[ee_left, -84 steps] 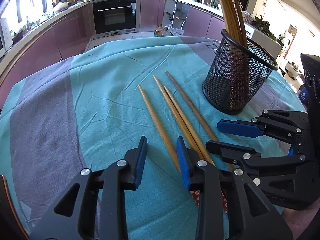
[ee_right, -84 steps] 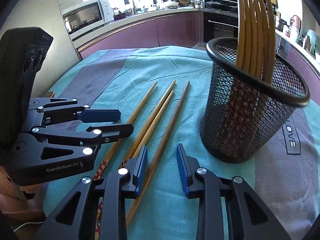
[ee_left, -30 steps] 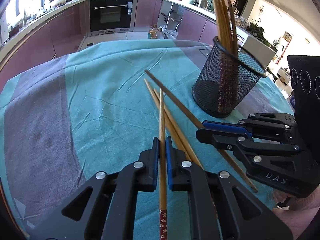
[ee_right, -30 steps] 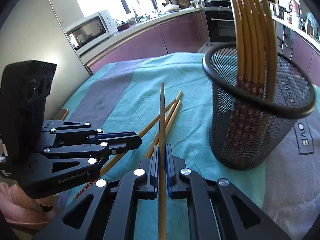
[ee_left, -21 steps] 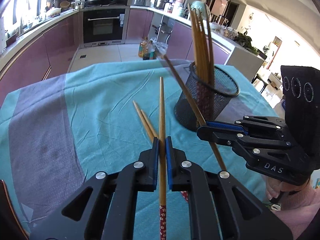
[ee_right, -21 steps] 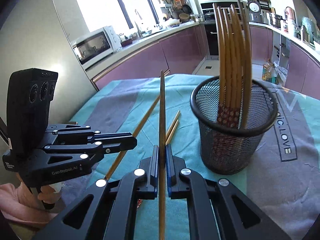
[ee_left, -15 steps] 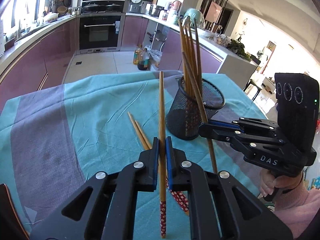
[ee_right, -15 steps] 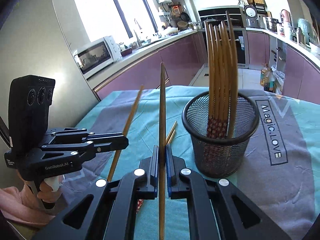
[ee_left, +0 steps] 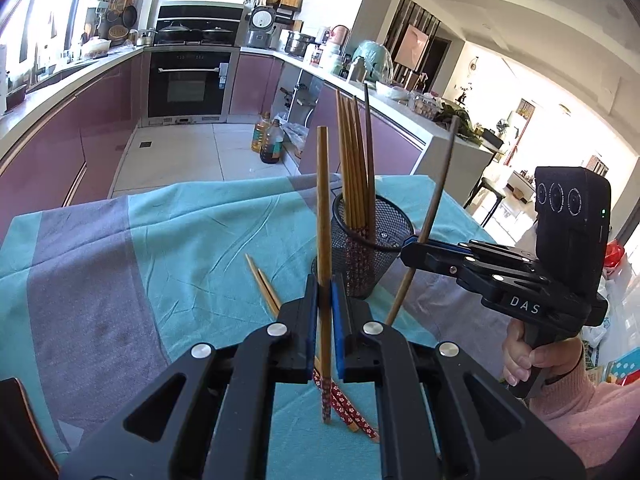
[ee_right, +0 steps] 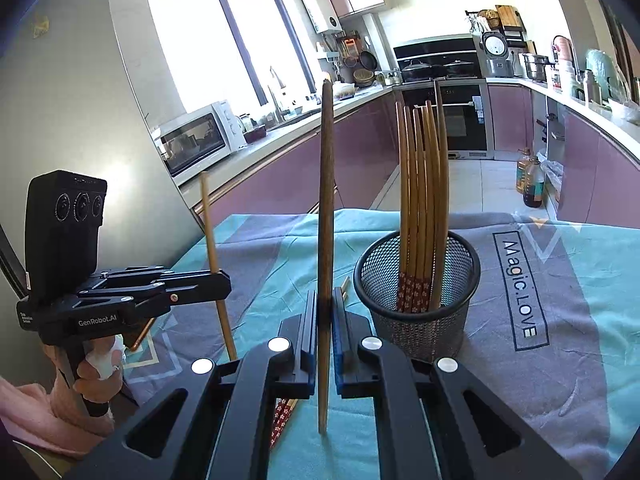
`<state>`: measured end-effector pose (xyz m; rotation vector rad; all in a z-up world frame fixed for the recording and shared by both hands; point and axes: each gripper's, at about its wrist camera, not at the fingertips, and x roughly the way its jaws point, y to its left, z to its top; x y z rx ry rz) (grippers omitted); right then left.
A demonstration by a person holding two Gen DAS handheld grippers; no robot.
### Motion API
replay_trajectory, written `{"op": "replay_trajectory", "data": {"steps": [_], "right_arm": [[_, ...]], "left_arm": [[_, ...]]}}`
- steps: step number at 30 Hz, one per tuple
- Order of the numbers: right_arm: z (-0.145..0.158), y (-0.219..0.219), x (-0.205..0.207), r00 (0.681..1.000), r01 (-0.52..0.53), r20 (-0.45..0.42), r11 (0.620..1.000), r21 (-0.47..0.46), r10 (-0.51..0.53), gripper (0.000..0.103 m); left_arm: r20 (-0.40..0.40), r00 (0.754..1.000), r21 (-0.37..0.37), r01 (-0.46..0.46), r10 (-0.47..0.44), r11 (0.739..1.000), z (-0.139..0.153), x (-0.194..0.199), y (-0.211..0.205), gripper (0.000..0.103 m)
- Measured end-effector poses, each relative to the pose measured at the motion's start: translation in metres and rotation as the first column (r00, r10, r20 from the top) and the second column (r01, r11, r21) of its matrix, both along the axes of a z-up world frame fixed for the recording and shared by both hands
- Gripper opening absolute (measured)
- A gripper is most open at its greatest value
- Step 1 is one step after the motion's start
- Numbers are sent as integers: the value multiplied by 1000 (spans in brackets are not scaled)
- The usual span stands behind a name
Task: Organize utensils
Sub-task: 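Lift the left tool's chopstick upright over the mesh cup while the right tool carries its own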
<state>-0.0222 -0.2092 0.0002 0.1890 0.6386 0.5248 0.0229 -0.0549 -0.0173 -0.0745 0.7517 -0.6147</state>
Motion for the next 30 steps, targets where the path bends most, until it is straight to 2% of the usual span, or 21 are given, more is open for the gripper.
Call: {"op": "replay_trajectory", "data": {"steps": [18, 30], "right_arm": [[29, -12, -6, 996, 23, 91, 1000, -11, -22, 6], [52, -24, -5, 987, 51, 157, 998, -24, -46, 6]], "left_arm": [[77, 997, -81, 21, -14, 996, 34, -3, -5, 7], [121, 992, -96, 57, -45, 994, 54, 4, -19, 7]]}}
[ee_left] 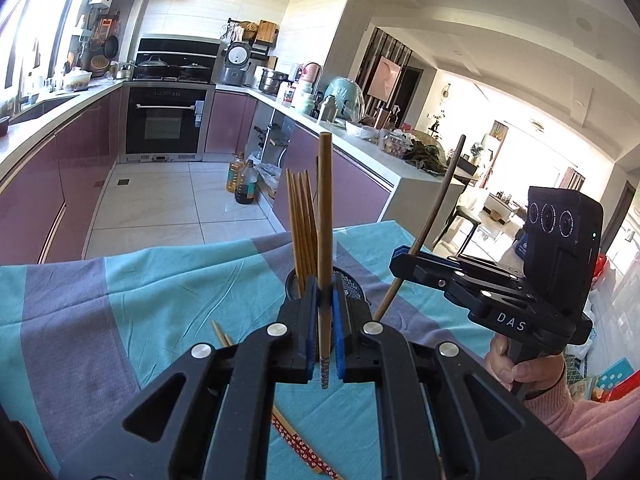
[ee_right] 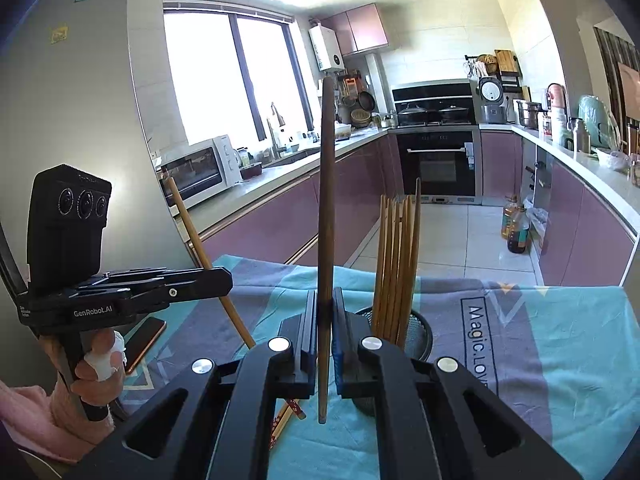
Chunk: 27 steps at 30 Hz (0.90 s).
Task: Organize utensils
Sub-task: 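Lift the left tool's chopstick upright over the mesh cup while the right tool carries its own, then lower both held chopsticks into the mesh cup and open both tools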
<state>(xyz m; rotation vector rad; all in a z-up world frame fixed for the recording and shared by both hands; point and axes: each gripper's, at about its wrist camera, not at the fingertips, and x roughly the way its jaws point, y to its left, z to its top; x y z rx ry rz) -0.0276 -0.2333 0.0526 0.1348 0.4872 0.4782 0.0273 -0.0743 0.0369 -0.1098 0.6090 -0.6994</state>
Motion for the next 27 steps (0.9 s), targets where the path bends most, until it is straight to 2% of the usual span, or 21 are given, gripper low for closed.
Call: {"op": "replay_trajectory", "data": {"steps": [14, 27], "right_arm": [[18, -7, 0, 998, 17, 58, 1000, -16, -16, 6], [32, -7, 2, 995, 27, 100, 999, -30, -24, 6]], "left_arm": [[58, 998, -4, 23, -23, 1000, 25, 2, -13, 7], [109, 993, -12, 33, -32, 999, 36, 5, -22, 7]]}}
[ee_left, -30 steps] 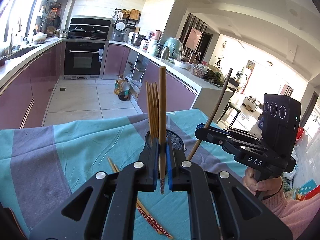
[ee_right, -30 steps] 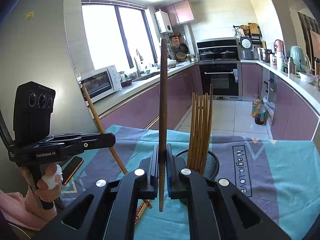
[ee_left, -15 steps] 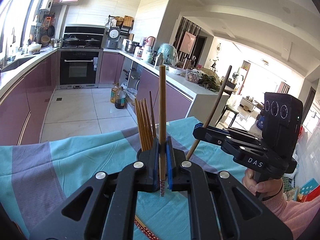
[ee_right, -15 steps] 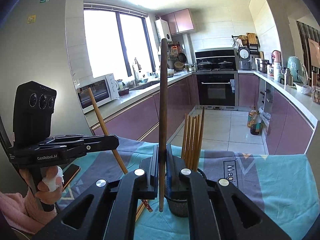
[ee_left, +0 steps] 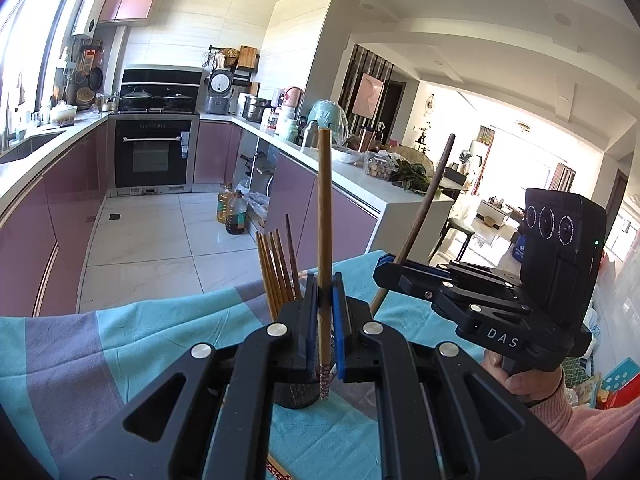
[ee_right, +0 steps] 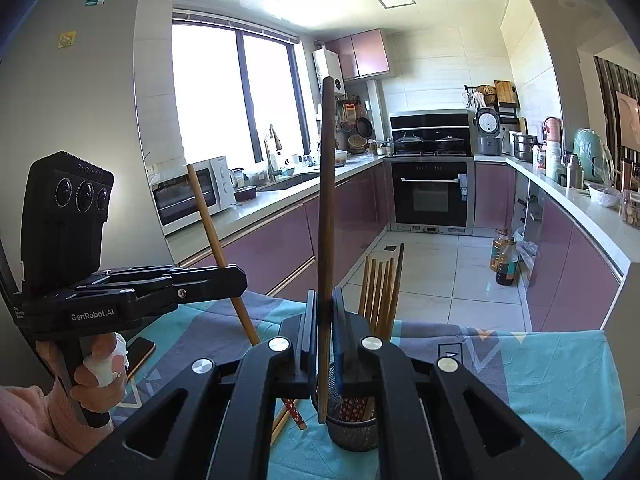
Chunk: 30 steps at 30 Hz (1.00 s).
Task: Organize utensils
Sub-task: 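Lower both held chopsticks into the mesh cup and open both tools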
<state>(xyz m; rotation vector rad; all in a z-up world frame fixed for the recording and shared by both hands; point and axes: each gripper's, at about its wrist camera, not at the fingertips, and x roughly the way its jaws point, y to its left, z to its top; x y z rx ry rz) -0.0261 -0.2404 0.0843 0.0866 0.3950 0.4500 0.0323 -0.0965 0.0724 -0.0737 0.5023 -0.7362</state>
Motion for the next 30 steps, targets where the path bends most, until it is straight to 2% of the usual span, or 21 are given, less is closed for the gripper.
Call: {"op": "replay_trajectory", "data": {"steps": [8, 17, 30], "right_arm": [[2, 1, 3, 1000, 7, 10, 1000, -8, -7, 6], [-2, 2, 5, 1000, 17, -3, 1000, -19, -17, 6], [-17, 5, 25, 997, 27, -71, 999, -39, -30, 6]], "left_arm": [[20, 1000, -4, -3, 3, 1000, 7, 3, -5, 7], [41, 999, 9, -32, 31, 999, -1, -1, -8, 7], [-12, 999, 60, -36, 37, 998, -13, 2, -22, 7]]}}
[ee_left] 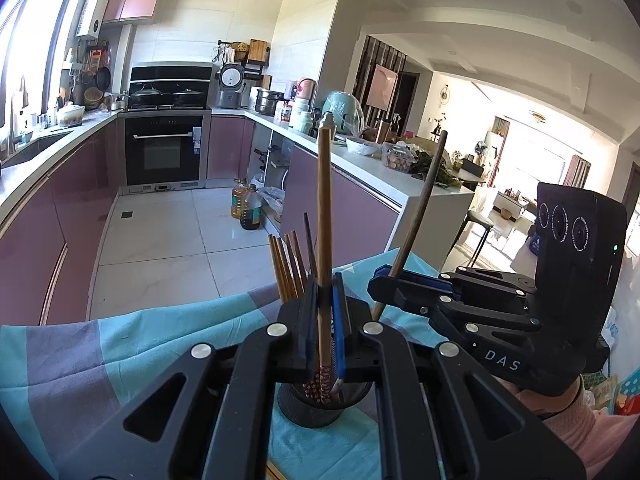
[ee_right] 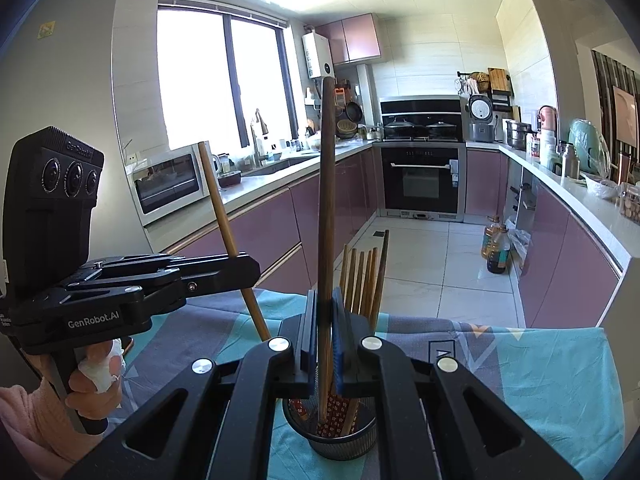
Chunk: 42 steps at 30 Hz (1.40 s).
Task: Organize utensils
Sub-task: 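Lower both held chopsticks into the mesh cup and open both tools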
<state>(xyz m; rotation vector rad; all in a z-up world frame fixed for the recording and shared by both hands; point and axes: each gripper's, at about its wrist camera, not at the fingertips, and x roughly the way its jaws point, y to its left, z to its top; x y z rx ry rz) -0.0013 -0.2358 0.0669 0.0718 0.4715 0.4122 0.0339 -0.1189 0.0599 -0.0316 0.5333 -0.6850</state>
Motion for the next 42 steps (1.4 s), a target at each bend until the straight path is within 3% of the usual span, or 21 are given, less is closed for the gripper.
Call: {"op": "replay_trajectory", "data": {"steps": [21, 42], "right_arm": [[-43, 6, 31, 986, -11, -168, 999, -30, 6, 6], [-52, -3, 40, 981, 19, -195, 1000, 18, -15, 7]], "left_arm": [[-123, 992, 118, 48, -33, 992, -26, 20, -26, 8], [-176, 984, 103, 31, -12, 994, -32, 59, -22, 8]]}}
